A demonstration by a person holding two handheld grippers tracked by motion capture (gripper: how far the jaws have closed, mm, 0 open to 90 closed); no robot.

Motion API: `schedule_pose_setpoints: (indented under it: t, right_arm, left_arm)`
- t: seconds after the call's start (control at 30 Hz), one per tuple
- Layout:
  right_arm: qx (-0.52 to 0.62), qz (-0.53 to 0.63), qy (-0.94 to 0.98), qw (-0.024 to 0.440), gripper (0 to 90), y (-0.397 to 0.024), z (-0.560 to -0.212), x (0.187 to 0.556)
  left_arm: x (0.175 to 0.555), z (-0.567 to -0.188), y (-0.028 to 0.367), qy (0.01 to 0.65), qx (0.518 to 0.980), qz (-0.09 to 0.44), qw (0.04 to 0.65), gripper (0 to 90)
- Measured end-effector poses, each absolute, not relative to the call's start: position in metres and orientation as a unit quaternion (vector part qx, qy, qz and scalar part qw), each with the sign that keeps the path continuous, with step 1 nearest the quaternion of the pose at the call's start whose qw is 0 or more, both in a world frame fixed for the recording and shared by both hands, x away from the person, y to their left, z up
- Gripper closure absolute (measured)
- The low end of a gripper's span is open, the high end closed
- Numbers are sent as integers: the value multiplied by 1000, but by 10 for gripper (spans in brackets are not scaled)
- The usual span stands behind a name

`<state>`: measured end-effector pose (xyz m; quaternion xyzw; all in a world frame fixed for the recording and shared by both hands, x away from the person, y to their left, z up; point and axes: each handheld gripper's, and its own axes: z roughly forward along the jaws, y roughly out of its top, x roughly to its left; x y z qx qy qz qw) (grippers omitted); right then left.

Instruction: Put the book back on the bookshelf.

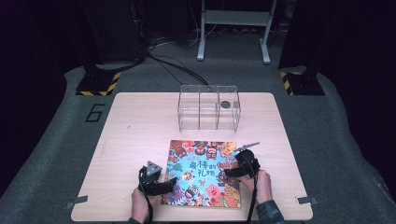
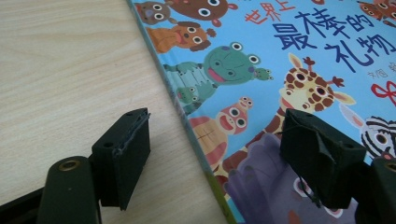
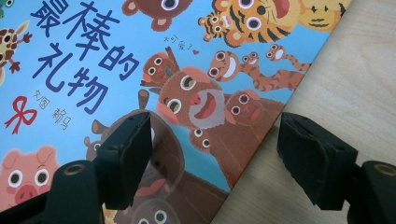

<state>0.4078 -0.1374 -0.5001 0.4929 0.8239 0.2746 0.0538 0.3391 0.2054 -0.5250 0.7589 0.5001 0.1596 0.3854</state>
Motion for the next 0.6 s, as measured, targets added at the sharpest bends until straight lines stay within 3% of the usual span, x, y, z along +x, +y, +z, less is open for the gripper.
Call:
schedule_pose_setpoints:
  t: [0.6]
  right_arm:
    - [489, 310, 815, 19, 261, -150, -501, 413]
  left_arm:
    - [336, -525, 192, 483, 770, 153, 388, 247]
